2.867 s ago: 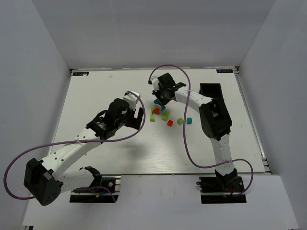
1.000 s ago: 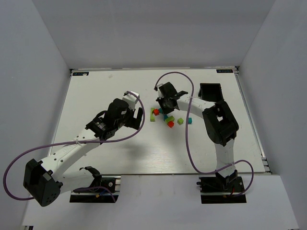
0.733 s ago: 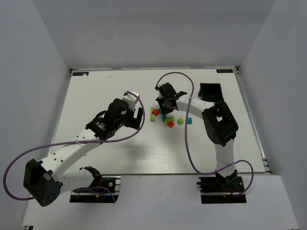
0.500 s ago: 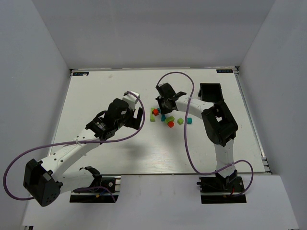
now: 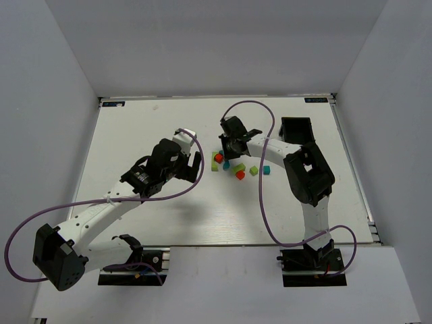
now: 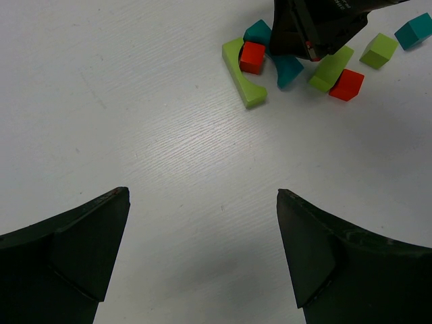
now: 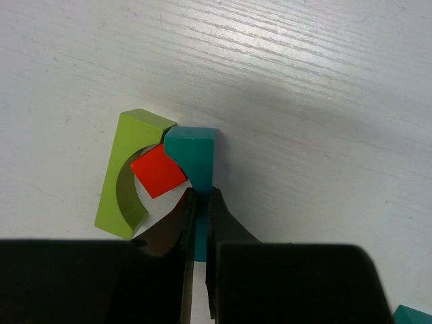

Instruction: Build the wood block tower

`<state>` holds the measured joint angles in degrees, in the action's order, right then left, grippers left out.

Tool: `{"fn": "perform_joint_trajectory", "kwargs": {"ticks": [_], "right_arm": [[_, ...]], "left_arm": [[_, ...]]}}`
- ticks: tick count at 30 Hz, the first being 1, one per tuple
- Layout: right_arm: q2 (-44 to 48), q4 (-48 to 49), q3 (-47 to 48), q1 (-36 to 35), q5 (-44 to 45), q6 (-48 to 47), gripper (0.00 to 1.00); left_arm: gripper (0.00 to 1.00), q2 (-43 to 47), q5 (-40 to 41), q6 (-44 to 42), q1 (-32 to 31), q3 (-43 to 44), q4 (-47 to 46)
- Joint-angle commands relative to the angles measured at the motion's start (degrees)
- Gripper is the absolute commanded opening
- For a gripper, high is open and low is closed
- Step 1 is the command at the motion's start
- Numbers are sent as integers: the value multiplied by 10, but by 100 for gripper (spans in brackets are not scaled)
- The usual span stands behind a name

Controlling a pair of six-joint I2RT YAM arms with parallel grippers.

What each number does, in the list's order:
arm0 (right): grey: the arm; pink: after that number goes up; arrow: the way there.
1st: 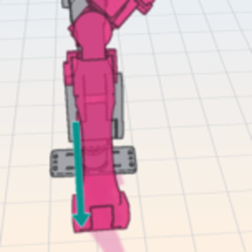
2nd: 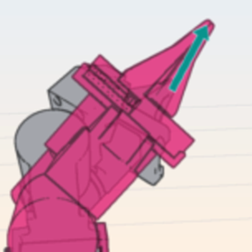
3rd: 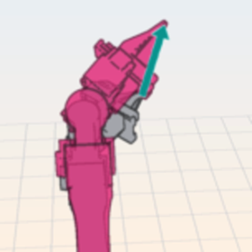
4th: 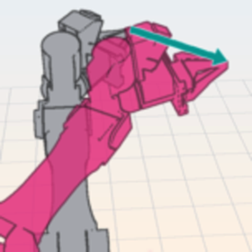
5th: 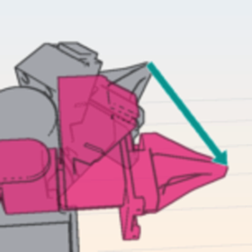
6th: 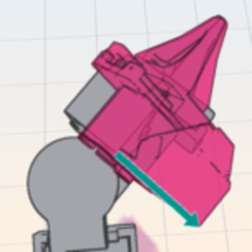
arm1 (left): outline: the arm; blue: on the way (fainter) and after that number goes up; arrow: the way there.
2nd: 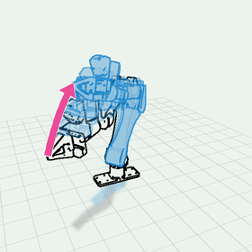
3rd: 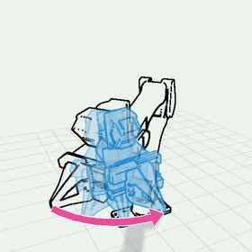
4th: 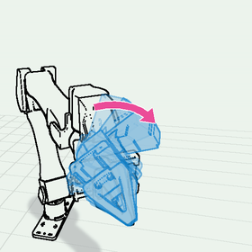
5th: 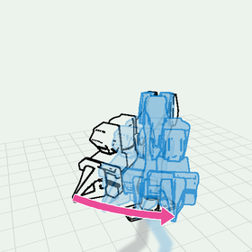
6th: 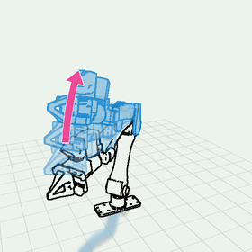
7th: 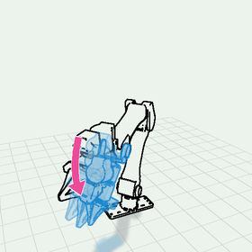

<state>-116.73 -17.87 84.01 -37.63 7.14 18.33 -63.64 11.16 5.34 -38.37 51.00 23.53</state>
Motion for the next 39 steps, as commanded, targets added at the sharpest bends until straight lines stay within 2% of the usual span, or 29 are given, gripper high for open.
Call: {"fn": "perform_joint_trajectory", "kwargs": {"ticks": [1, 20, 22, 26, 27, 30, 39], "right_arm": [[-5, 19, 15, -3, -7, 26, 0], [-21, 22, 20, -5, -5, 30, 0], [-20, 21, 21, -4, -4, 29, 9], [-16, 23, 20, -4, -5, 29, 19], [-17, 21, 19, -4, -5, 27, 27], [-13, 22, 19, -4, -5, 24, 39], [9, 23, 10, -4, -17, 15, 41]], "left_arm": [[100, 11, 4, -4, 1, -4, -2], [100, 11, 9, -4, 1, -4, -2], [100, 5, 9, -4, 1, -4, -2], [100, 5, 9, -4, 1, -4, -2], [100, 5, 9, -4, 1, -4, -2], [100, 5, 9, -4, 1, -4, -2], [100, 5, 9, -4, 1, -4, -2]]}}
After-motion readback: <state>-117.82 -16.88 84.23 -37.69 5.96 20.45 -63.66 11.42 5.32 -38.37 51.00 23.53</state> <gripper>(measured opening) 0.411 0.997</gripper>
